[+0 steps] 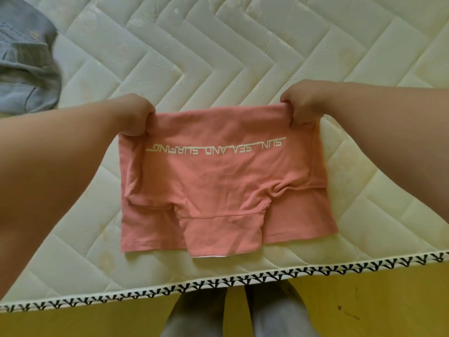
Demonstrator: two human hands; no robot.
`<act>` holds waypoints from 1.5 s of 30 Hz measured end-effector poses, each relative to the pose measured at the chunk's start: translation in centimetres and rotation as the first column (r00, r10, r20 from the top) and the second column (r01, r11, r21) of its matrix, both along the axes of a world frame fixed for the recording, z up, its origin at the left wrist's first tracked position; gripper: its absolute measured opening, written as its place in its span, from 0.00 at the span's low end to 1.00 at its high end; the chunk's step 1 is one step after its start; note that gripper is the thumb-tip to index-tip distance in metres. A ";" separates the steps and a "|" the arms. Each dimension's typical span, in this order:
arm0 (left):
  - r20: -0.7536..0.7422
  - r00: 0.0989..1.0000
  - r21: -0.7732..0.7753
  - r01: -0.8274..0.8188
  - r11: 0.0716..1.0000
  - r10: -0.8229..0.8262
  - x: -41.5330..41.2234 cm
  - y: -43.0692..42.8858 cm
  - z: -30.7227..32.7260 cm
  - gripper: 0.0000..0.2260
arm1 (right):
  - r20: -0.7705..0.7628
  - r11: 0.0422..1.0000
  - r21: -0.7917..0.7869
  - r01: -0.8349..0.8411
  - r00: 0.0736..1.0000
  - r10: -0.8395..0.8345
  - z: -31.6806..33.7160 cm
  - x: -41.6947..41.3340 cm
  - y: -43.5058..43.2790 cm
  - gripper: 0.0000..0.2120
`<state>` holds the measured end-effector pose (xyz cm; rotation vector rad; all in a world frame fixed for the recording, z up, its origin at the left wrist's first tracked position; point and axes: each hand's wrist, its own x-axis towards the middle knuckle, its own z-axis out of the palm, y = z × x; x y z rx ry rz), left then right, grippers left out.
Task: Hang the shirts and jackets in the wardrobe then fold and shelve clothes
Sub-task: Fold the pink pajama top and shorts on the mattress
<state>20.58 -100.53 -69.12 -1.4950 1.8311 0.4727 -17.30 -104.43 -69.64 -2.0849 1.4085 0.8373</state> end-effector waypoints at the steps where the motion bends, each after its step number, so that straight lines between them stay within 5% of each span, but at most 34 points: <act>1: -0.011 1.000 -0.051 -0.022 0.998 0.022 0.2 -0.3 0.4 0.08 | 0.009 0.999 -0.048 0.006 1.000 -0.006 0.3 -0.1 -0.1 0.12; 7: -0.146 0.984 -0.389 -0.155 0.908 0.105 0.8 1.3 3.3 0.15 | -0.011 0.932 -0.361 -0.032 0.999 0.030 3.5 -0.2 1.0 0.11; 15: -0.301 0.947 -0.653 -0.118 0.748 -0.114 2.3 17.8 5.5 0.04 | 0.115 0.917 -0.386 -0.099 0.981 0.154 8.5 -2.4 14.8 0.05; 22: -0.282 0.927 -0.496 0.081 0.865 -0.248 1.8 27.7 2.9 0.09 | 0.093 0.929 -0.311 -0.202 0.966 0.241 4.9 -3.2 24.4 0.05; 27: -0.096 0.995 -0.290 -0.044 0.956 0.017 0.5 28.9 0.8 0.06 | -0.088 0.985 -0.148 -0.084 0.994 0.072 0.8 -2.6 26.3 0.08; 31: 0.170 0.964 -0.089 -0.194 0.977 0.207 0.1 28.7 1.0 0.13 | -0.169 0.998 0.050 0.039 0.985 -0.030 1.1 -1.9 26.5 0.19; 33: 0.255 0.928 -0.113 -0.250 0.962 0.271 -0.3 27.7 1.5 0.15 | -0.200 0.997 0.044 0.064 0.978 -0.054 1.8 -1.2 25.5 0.18; 35: 0.177 0.930 -0.240 -0.277 0.931 0.322 -0.9 26.2 1.8 0.13 | -0.124 0.984 -0.116 0.131 0.982 -0.145 2.4 -0.2 24.1 0.16; 38: -0.168 0.947 -0.407 -0.321 0.855 0.275 -2.3 23.5 1.2 0.11 | 0.147 0.893 -0.364 0.266 0.963 -0.227 2.4 1.8 22.3 0.18; 41: -0.466 0.854 -0.353 -0.421 0.835 0.233 -3.7 21.1 0.1 0.18 | 0.281 0.883 -0.325 0.337 0.926 -0.250 0.9 3.6 20.9 0.22; 45: -0.369 0.920 -0.274 -0.247 0.929 0.136 -2.2 18.5 -1.8 0.27 | 0.204 0.933 -0.274 0.232 0.962 -0.179 -1.9 2.4 19.6 0.26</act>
